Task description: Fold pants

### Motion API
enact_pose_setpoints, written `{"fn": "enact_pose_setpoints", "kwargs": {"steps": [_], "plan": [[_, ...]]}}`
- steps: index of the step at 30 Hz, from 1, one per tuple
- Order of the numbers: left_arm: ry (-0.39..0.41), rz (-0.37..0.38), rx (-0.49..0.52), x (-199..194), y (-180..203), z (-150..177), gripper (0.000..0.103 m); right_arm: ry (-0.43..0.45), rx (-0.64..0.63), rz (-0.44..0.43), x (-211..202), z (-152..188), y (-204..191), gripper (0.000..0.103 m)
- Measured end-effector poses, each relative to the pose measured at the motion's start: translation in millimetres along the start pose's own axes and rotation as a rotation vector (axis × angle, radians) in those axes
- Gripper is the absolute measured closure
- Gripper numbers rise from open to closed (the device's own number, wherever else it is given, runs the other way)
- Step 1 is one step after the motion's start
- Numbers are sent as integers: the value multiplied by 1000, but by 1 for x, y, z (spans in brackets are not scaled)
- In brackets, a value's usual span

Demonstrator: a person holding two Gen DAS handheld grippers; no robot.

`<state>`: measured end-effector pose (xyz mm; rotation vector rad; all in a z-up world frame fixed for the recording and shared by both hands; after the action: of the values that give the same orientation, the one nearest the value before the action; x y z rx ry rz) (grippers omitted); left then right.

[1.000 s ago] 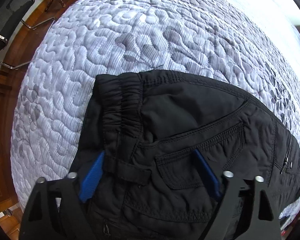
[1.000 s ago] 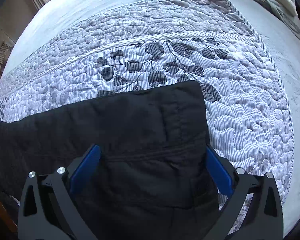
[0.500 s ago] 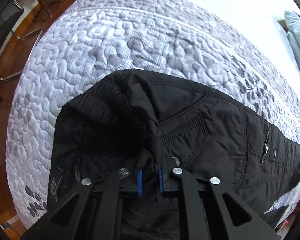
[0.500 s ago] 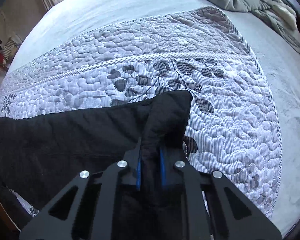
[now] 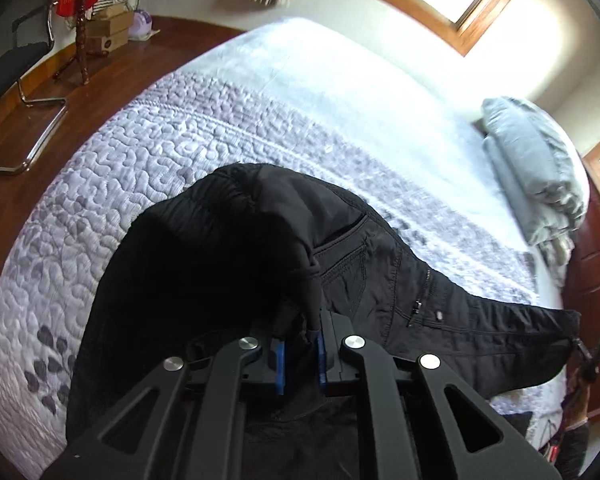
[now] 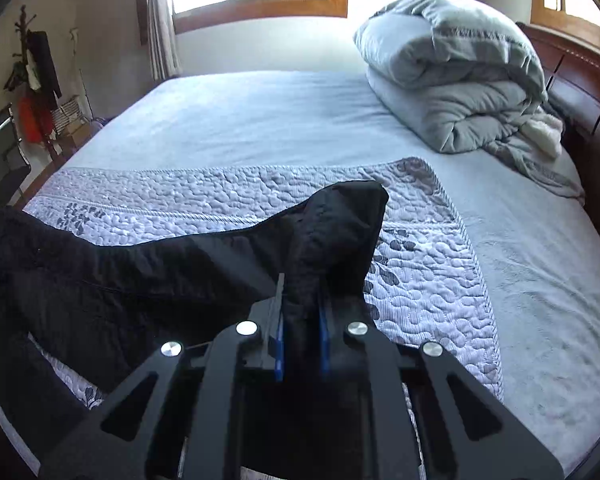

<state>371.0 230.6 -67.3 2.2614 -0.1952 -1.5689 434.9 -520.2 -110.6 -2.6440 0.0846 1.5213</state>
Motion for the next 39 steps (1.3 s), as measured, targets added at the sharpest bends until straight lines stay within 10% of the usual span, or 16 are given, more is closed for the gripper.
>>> {"fn": "enact_pose_setpoints", "kwargs": {"steps": [10, 24, 30, 39], "plan": [[100, 110, 1, -79, -34, 121, 88, 166, 80, -8, -85, 110, 8, 92], [101, 102, -202, -64, -120, 245, 85, 60, 213, -18, -105, 264, 8, 85], [75, 39, -266, -63, -128, 276, 33, -39, 208, -15, -87, 304, -1, 60], [113, 262, -343, -83, -84, 291, 4, -72, 349, 4, -112, 357, 19, 37]]}}
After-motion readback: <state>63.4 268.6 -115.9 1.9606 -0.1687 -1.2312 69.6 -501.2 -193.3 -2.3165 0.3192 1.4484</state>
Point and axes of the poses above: each gripper's, at about its wrist camera, not at the fingertips, and x roughly the way its jaws point, y to its right, z to its underside, the point moved 5 cm from there along x, roughly the way its jaws point, and after that the axes turned 11 degrees about -y, right-handed, at the moved point
